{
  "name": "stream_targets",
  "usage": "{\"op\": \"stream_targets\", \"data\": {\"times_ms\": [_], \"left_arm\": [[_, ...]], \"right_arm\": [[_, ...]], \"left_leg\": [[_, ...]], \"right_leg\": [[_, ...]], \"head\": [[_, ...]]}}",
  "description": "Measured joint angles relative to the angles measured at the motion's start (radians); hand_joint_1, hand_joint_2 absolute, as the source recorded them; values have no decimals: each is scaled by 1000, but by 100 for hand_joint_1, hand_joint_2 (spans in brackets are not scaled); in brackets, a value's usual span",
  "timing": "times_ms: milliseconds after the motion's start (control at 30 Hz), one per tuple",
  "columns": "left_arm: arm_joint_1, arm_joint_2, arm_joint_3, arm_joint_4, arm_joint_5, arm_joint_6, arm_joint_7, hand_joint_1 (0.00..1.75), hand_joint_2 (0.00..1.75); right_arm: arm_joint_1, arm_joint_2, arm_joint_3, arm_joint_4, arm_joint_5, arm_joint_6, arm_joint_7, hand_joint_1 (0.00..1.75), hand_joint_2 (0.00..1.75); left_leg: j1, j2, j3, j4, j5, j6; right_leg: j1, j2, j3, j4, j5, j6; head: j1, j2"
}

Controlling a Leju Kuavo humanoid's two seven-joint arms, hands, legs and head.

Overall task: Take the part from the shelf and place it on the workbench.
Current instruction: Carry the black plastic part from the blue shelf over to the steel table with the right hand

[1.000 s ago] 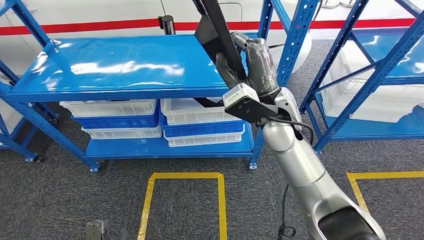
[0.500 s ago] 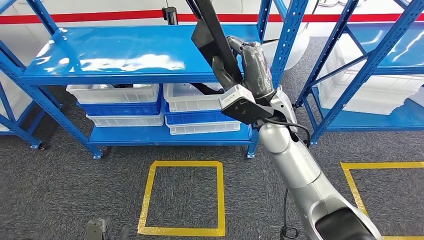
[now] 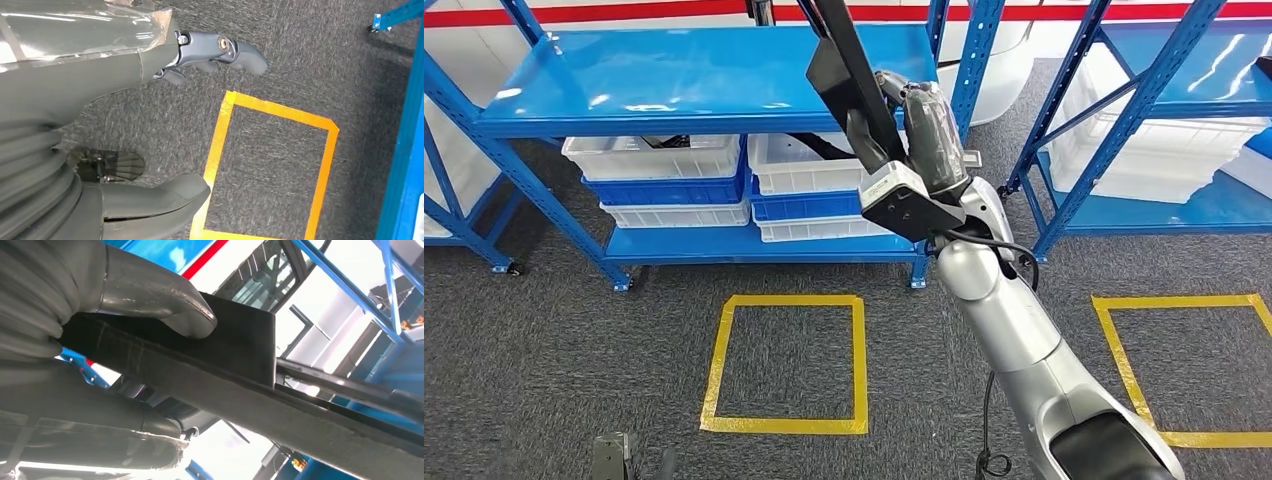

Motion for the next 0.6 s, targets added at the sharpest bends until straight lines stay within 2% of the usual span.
{"op": "stream_targets", "data": {"times_ms": [33,67,100,167,200,233,267,300,333,367,400,433,467,533,567,600], "left_arm": [[0,2,0,0,0,0,1,0,175],[-1,3,0,0,0,-1,1,0,175],[-1,4,0,0,-1,-2,2,0,175],[-2,4,-1,0,-2,-5,3,0,175],[-2,4,-1,0,-3,-6,4,0,175],[-2,4,-2,1,-4,-7,5,0,175],[-2,4,-3,1,-6,-7,6,0,175],[-4,4,-4,1,-7,-8,7,0,175],[-7,4,-6,1,-8,-8,7,0,175],[-11,4,-8,0,-10,-8,8,0,175],[-15,4,-10,0,-10,-8,8,0,175],[-19,5,-11,0,-11,-8,8,0,175],[-21,4,-13,0,-11,-8,8,0,175],[-22,3,-16,1,-11,-8,8,0,175],[-23,2,-17,1,-11,-8,8,0,175],[-23,2,-17,1,-10,-8,8,0,175]], "right_arm": [[-1,2,1,7,1,-2,-3,175,175],[-2,5,1,13,2,-5,-6,175,175],[-3,7,2,20,4,-9,-9,175,175],[0,12,2,27,9,-16,-12,175,175],[3,12,2,29,12,-20,-12,175,175],[7,12,2,32,15,-23,-13,175,175],[11,12,2,34,18,-26,-12,175,175],[14,12,2,36,21,-27,-12,175,175],[15,12,2,36,23,-28,-12,175,175],[15,12,1,37,24,-29,-12,175,175],[14,11,0,37,25,-30,-11,175,175],[13,11,0,37,25,-31,-10,175,175],[12,10,0,37,25,-32,-10,175,175],[13,7,-1,38,24,-32,-9,175,175],[13,5,-1,38,24,-32,-8,175,175],[13,2,-2,39,23,-32,-6,175,175]], "left_leg": [[3,-1,-6,5,-11,-6],[6,-3,-15,27,-42,-13],[9,-5,-29,69,-90,-19],[12,-7,-60,200,-190,-31],[13,-7,-69,259,-216,-34],[14,-7,-65,293,-219,-36],[15,-7,-44,293,-206,-35],[15,-8,-3,253,-185,-31],[14,-10,53,189,-169,-25],[12,-12,109,116,-165,-18],[10,-14,150,58,-168,-12],[6,-16,172,23,-174,-6],[1,-16,177,7,-174,0],[1,-11,167,-8,-151,14],[1,-8,161,-15,-137,23],[3,-4,152,-22,-122,30]], "right_leg": [[-3,-1,-5,0,10,-11],[-7,-2,-13,-1,23,-22],[-10,-3,-22,-1,36,-30],[-7,-3,-47,0,60,-37],[-6,-3,-59,1,70,-36],[-5,-3,-71,1,79,-35],[-5,-3,-83,1,89,-33],[-4,-3,-94,1,98,-30],[-3,-2,-102,1,106,-27],[-1,-2,-109,2,114,-23],[0,-3,-114,1,122,-17],[0,-4,-117,0,130,-11],[0,-4,-121,-3,139,-3],[0,-4,-130,-2,144,10],[1,-3,-141,13,128,10],[1,-2,-157,49,95,6]], "head": [[-1,0],[-2,0],[-3,0],[-6,0],[-6,0],[-6,0],[-6,0],[-7,0],[-6,0],[-6,0],[-4,0],[-3,0],[-1,0],[0,0],[1,0],[4,0]]}}
